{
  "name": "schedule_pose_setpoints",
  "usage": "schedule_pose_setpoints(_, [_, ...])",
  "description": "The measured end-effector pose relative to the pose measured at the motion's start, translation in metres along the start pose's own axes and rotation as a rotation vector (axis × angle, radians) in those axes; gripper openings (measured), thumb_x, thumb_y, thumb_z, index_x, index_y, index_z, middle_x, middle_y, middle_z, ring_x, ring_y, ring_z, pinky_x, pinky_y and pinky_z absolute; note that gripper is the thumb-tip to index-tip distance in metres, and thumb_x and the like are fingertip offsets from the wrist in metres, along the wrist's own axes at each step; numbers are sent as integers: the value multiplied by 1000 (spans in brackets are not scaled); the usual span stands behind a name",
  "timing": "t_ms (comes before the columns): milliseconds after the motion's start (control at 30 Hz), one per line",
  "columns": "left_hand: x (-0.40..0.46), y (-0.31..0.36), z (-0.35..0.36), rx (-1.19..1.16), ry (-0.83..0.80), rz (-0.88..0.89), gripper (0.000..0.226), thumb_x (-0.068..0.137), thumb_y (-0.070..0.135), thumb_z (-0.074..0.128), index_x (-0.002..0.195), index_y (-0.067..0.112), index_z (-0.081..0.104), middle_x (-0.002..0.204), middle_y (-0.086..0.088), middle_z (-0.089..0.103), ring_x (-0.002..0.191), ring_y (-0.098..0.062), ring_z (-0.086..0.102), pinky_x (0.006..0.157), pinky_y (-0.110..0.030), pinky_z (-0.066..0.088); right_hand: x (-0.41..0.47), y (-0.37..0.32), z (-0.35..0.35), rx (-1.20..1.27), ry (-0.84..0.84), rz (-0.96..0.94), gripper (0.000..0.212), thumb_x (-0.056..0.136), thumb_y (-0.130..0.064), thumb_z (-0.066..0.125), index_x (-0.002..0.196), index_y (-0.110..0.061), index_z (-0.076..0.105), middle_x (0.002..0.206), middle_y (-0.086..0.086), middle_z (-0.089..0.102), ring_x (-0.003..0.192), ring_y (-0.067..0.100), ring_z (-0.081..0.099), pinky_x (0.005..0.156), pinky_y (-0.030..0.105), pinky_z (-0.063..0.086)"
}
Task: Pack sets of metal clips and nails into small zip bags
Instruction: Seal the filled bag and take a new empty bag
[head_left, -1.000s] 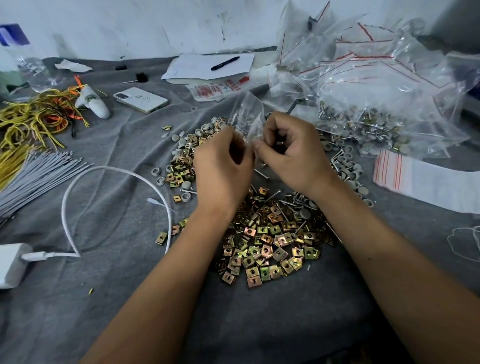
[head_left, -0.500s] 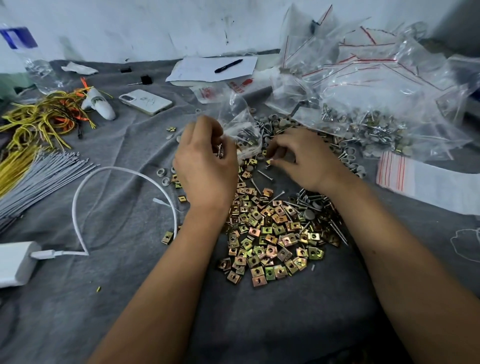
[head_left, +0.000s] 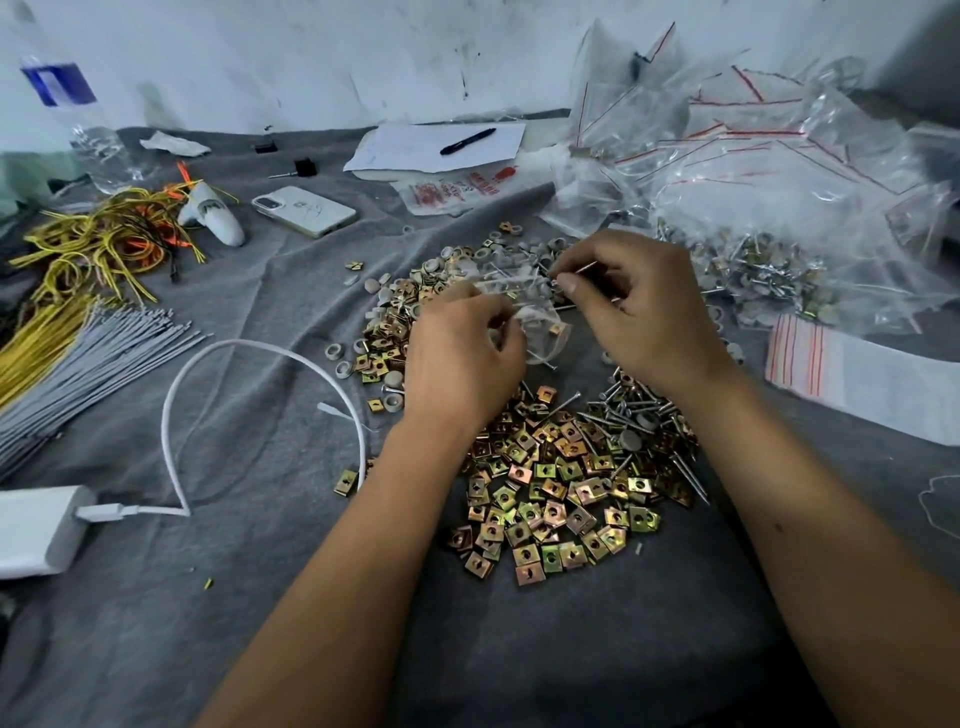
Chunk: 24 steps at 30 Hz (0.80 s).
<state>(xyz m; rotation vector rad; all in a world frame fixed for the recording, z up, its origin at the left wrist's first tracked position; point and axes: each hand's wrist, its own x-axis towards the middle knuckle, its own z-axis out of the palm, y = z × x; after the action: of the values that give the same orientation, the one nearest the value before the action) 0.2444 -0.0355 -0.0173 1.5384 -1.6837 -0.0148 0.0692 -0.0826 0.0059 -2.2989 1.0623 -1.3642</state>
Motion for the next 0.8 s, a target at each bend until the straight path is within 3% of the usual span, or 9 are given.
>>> schedule_pose_setpoints(133, [2,-5,4,-6,23,-68,16,98,16,67,94,7,79,87,-7,63,77,-21,55,70,-36,46,-1,-5,3,-26,-150,-91,13,89,-6,74,100,-11,79,92,-5,74,84,2,68,76,16,52])
schedule_pose_setpoints(233, [3,-5,5,-44,51,-96,18,98,18,68,92,7,80,84,-8,64,75,-22,56,68,-34,42,-2,-3,5,-78,-217,-17,17,86,-6,79,101,-12,76,89,-4,74,78,0,69,73,16,57])
schedule_pose_setpoints(333, [3,-4,6,-75,57,-100,19,98,17,68,90,5,80,82,-9,66,75,-23,57,70,-35,45,-4,-4,9,-97,-190,56,23,82,-10,84,102,-13,72,86,-3,74,75,-3,69,72,21,60])
schedule_pose_setpoints(467, [3,-6,8,-86,78,-119,24,97,16,67,79,3,76,73,-9,65,70,-25,55,67,-40,43,-4,-3,10,-56,-169,90,31,81,-11,86,108,-16,72,88,-6,76,75,-1,72,72,17,59])
schedule_pose_setpoints(667, [3,-8,8,-123,133,-173,31,99,16,63,72,2,72,67,-8,65,62,-25,57,63,-40,47,0,-1,3,-22,80,49,9,90,-20,78,92,-13,72,76,-7,68,71,4,67,65,8,49])
schedule_pose_setpoints(733, [4,-9,8,-124,144,-180,32,99,16,63,71,2,70,64,-8,63,60,-26,54,61,-40,45,-1,0,2,-101,-75,91,10,92,-30,76,90,-21,72,72,-16,63,64,-2,62,61,8,46])
schedule_pose_setpoints(800, [4,-9,7,-122,163,-172,31,98,15,63,71,2,71,65,-9,65,60,-24,55,62,-40,45,-2,2,4,-267,-402,172,16,89,-42,76,86,-28,70,75,-16,63,69,-2,60,62,19,47])
